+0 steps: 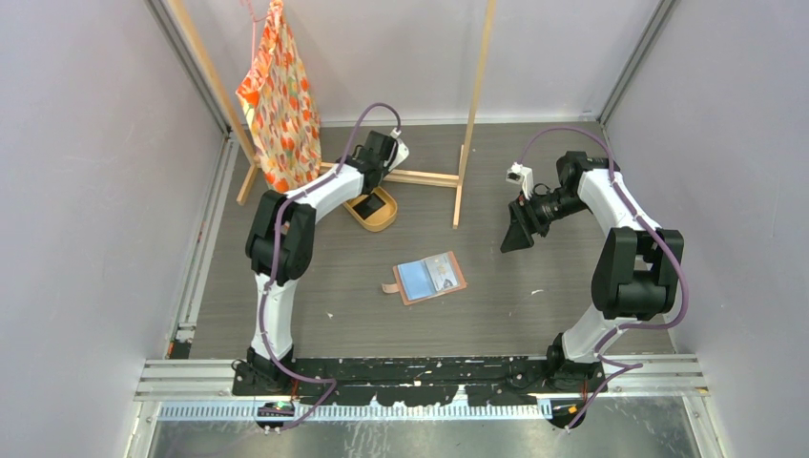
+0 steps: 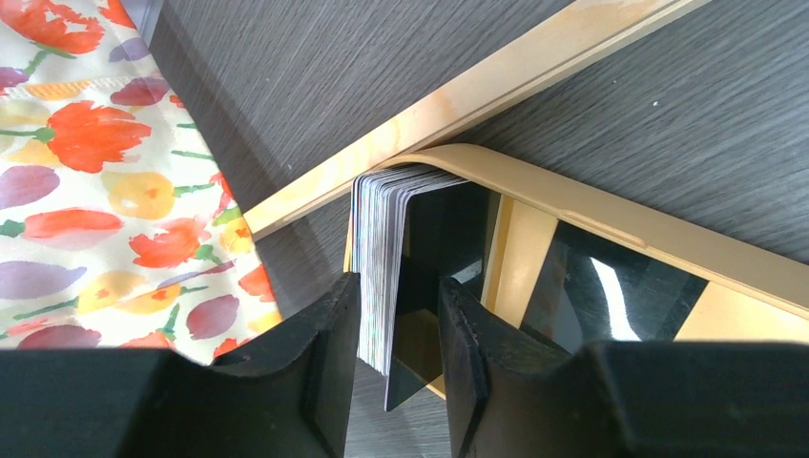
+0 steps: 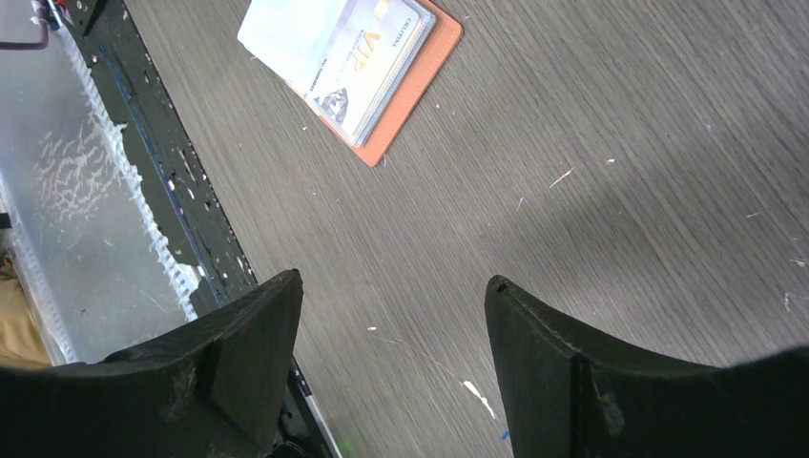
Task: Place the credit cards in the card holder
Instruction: Pick up the credit card from the storage box.
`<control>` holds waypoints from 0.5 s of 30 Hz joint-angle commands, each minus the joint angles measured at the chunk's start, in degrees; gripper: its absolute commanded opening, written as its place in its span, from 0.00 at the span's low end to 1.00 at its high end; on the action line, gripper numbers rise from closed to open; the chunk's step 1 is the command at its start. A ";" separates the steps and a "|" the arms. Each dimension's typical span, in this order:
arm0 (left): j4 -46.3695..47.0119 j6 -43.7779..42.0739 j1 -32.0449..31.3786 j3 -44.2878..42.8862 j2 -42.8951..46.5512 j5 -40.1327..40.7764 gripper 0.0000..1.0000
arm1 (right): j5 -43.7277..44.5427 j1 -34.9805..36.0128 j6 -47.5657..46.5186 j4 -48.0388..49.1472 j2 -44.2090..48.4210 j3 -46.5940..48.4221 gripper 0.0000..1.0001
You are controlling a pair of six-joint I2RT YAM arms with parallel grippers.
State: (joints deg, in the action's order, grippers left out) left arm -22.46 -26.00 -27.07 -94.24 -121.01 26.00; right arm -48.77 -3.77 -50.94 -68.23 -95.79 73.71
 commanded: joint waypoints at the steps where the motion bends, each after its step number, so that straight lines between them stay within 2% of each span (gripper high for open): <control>1: 3.88 -0.81 0.26 -0.03 3.63 2.28 0.36 | -1.50 -0.01 -1.27 -1.02 -0.04 2.04 0.74; 10: 3.58 -0.86 0.09 -0.16 3.68 2.20 0.26 | -1.59 -0.01 -1.36 -1.15 -0.03 2.08 0.75; 15: 3.78 -0.91 0.00 -0.08 3.84 2.47 0.25 | -1.68 -0.01 -1.45 -1.31 -0.07 2.06 0.74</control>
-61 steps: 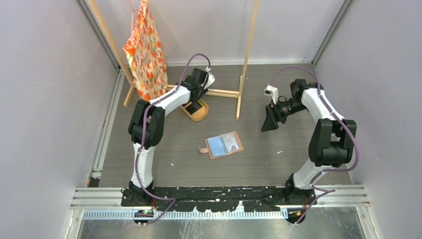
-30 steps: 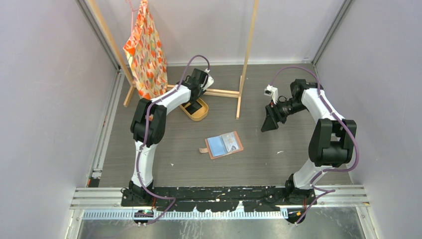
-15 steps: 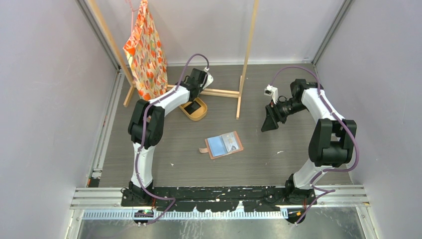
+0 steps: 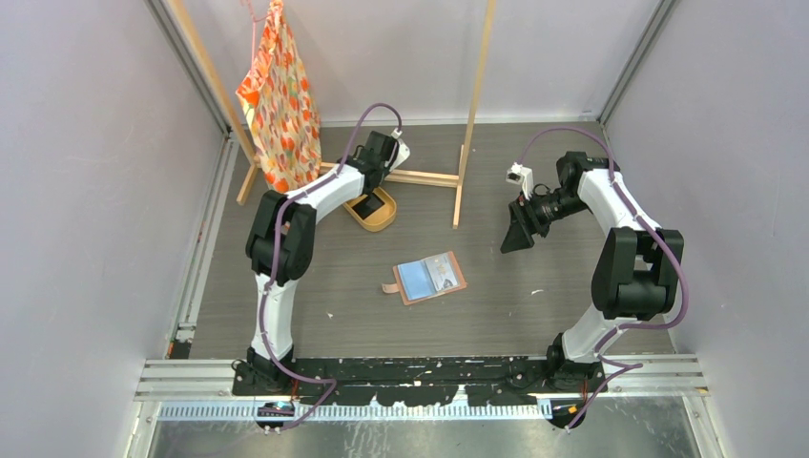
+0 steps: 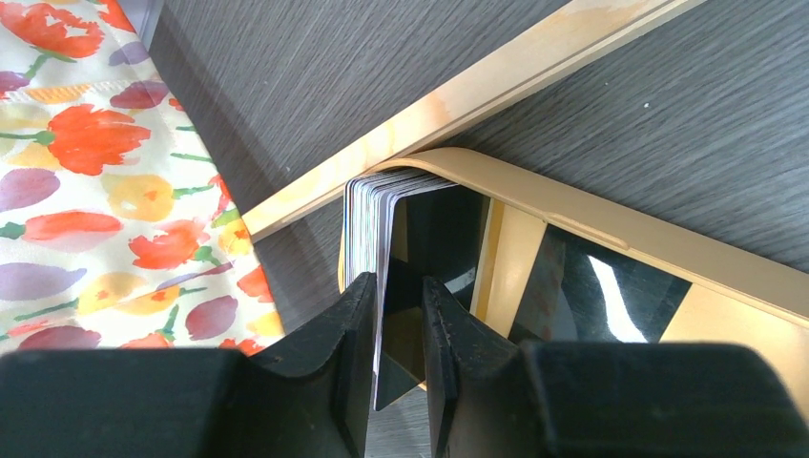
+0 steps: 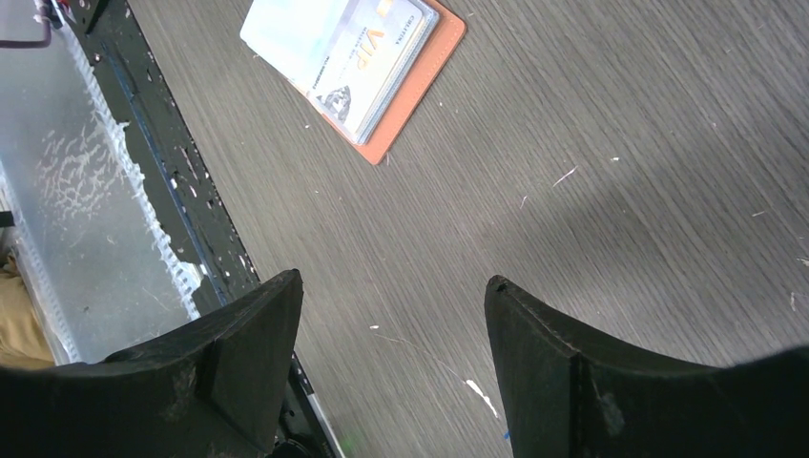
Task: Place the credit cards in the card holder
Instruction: Pick up the credit card from the storage box.
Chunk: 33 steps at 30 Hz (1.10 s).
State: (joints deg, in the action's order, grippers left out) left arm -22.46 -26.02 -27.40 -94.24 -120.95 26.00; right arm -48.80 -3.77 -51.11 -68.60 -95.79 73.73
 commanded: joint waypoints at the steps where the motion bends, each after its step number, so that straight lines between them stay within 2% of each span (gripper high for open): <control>1: 3.89 -0.92 0.33 -0.03 3.81 2.54 0.25 | -1.65 -0.01 -1.35 -0.95 -0.13 2.05 0.74; 16: 5.18 -1.40 -0.07 0.72 4.39 3.54 0.25 | -1.83 -0.01 -1.70 -1.35 -0.17 2.15 0.74; 21: 5.37 -1.49 -0.11 0.81 4.40 3.62 0.21 | -1.83 -0.01 -1.71 -1.37 -0.12 2.12 0.74; 33: 6.22 -1.93 -0.46 1.38 4.89 4.32 0.21 | -2.09 -0.01 -2.32 -2.16 -0.58 2.55 0.74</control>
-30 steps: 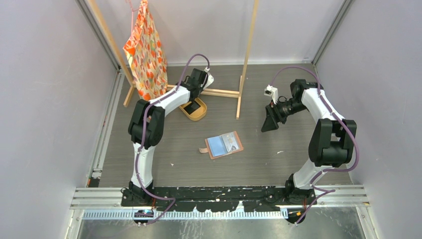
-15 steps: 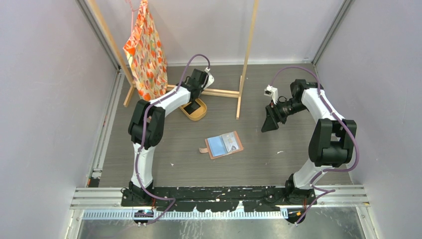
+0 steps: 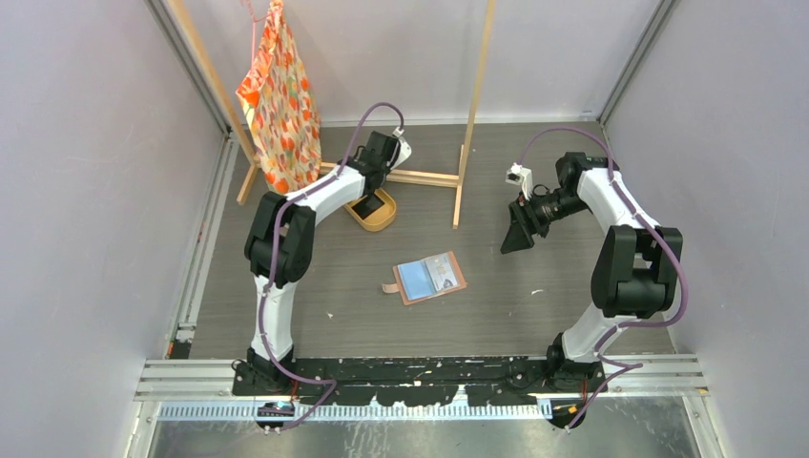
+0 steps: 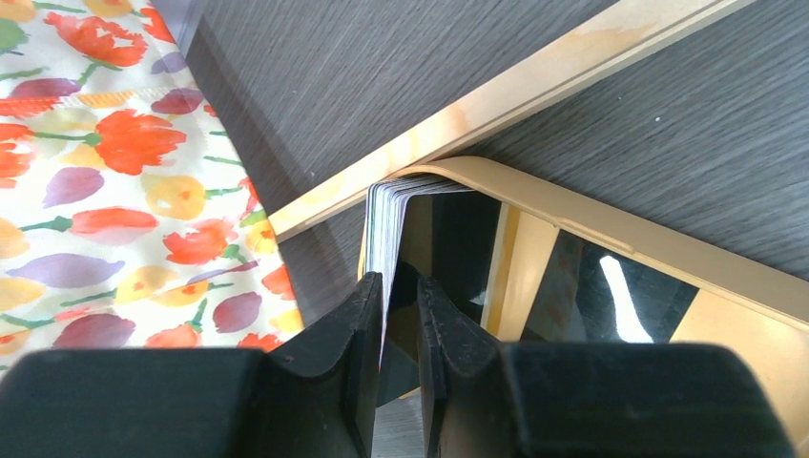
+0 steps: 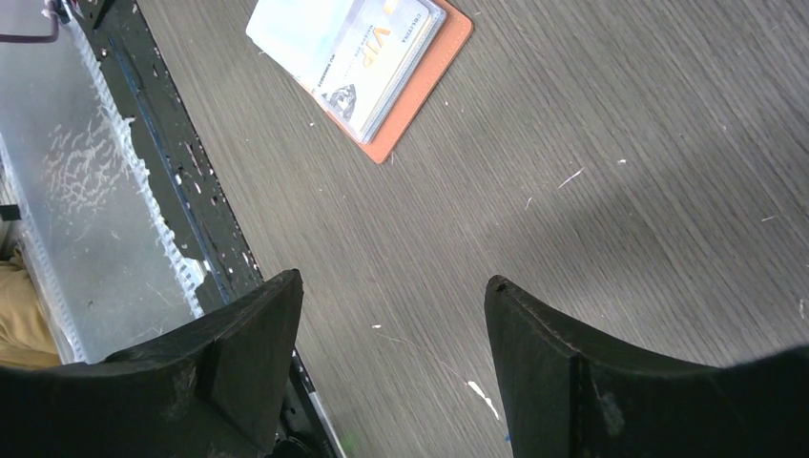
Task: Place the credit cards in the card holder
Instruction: Pick up the credit card from the storage box.
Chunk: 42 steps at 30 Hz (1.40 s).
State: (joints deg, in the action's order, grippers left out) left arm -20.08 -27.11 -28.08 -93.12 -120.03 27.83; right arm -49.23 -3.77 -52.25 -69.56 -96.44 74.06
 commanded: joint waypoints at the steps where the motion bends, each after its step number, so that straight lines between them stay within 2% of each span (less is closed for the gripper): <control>1: 3.86 -0.84 0.21 0.30 3.94 2.49 0.21 | -1.66 -0.01 -1.19 -1.24 0.03 2.22 0.74; 7: 3.94 -0.99 0.13 0.31 4.07 2.36 0.21 | -1.68 -0.01 -1.19 -1.36 0.06 2.30 0.74; 10: 3.99 -0.94 0.13 0.34 3.98 2.14 0.15 | -1.72 0.00 -1.26 -1.36 0.06 2.23 0.74; 12: 3.76 -1.08 0.15 0.20 3.73 2.18 0.16 | -1.70 -0.01 -1.27 -1.41 0.08 2.24 0.74; 16: 2.79 -0.84 0.13 -0.05 3.68 0.55 0.28 | -1.74 -0.01 -1.28 -1.45 0.11 2.33 0.74; 21: 0.76 -1.86 0.33 -1.21 1.80 0.09 0.54 | -1.74 -0.01 -1.45 -1.62 0.10 2.37 0.74; 26: -3.84 -1.29 1.15 -3.84 -0.39 -3.14 0.73 | -1.74 -0.01 -1.54 -1.65 0.20 2.32 0.74; 31: -7.92 -1.25 1.43 -6.64 -3.01 -4.75 0.75 | -1.74 -0.01 -1.71 -1.88 -0.02 2.41 0.74; 42: -6.42 -1.30 1.95 -6.45 -4.62 -0.34 0.68 | -1.83 -0.01 -1.80 -1.96 -0.17 2.47 0.74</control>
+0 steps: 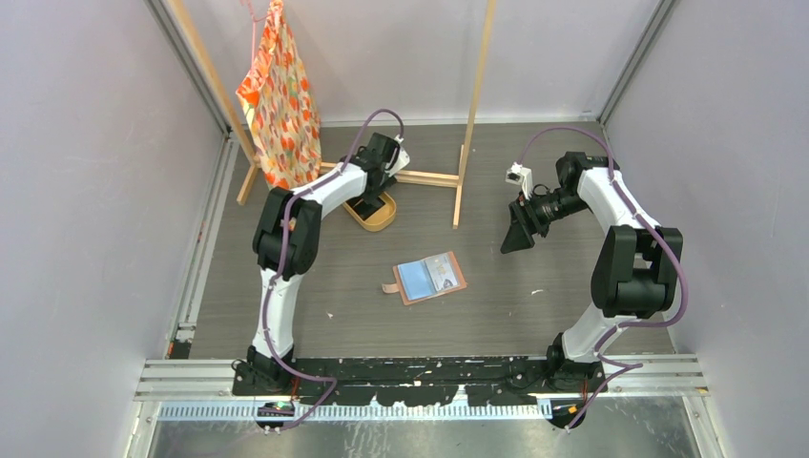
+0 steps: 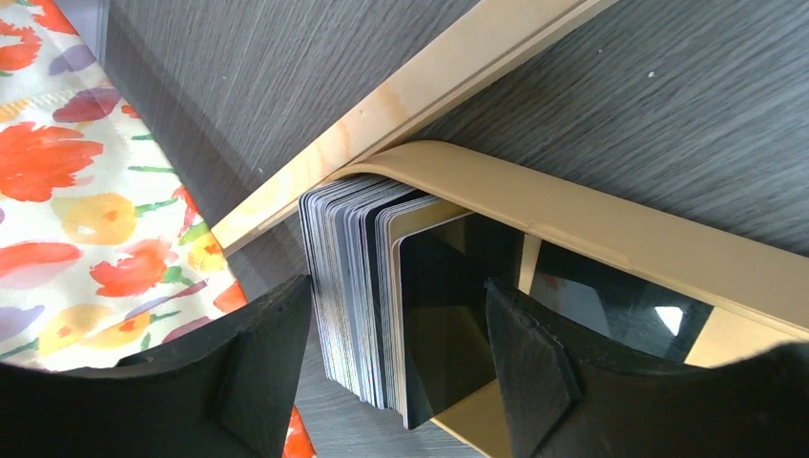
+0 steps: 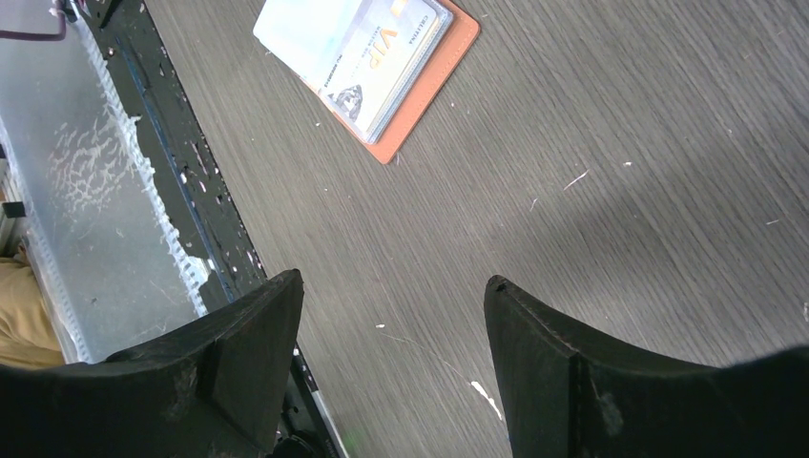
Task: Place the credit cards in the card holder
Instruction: Pick up the credit card from the storage box.
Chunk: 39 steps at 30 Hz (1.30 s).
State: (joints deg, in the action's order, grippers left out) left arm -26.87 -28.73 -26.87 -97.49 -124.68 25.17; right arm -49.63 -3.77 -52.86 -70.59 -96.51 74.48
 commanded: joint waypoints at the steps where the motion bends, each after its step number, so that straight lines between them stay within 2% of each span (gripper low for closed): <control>1: 0.69 0.46 0.83 -1.82 0.36 2.68 0.67 | -1.44 -0.01 -1.19 -0.93 -0.07 2.02 0.74; 11: 6.82 0.96 0.86 2.41 5.46 4.98 0.53 | -1.44 -0.01 -1.32 -1.13 -0.16 2.00 0.74; 16: 6.91 0.96 0.73 2.57 5.86 5.15 0.46 | -1.44 -0.01 -1.46 -1.36 -0.31 2.13 0.73; 21: 6.99 0.87 0.51 2.66 6.28 5.15 0.44 | -1.44 -0.01 -1.54 -1.45 -0.26 2.22 0.73; 24: 7.09 0.85 0.42 2.70 6.30 5.07 0.38 | -1.44 -0.01 -1.61 -1.50 -0.31 2.23 0.73; 39: 8.57 0.65 -0.20 3.71 7.84 5.83 0.32 | -1.53 -0.01 -1.88 -1.81 -0.43 2.29 0.73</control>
State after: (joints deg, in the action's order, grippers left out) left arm -22.06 -27.57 -27.24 -93.82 -120.81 28.67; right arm -49.65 -3.77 -53.69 -71.35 -96.53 74.48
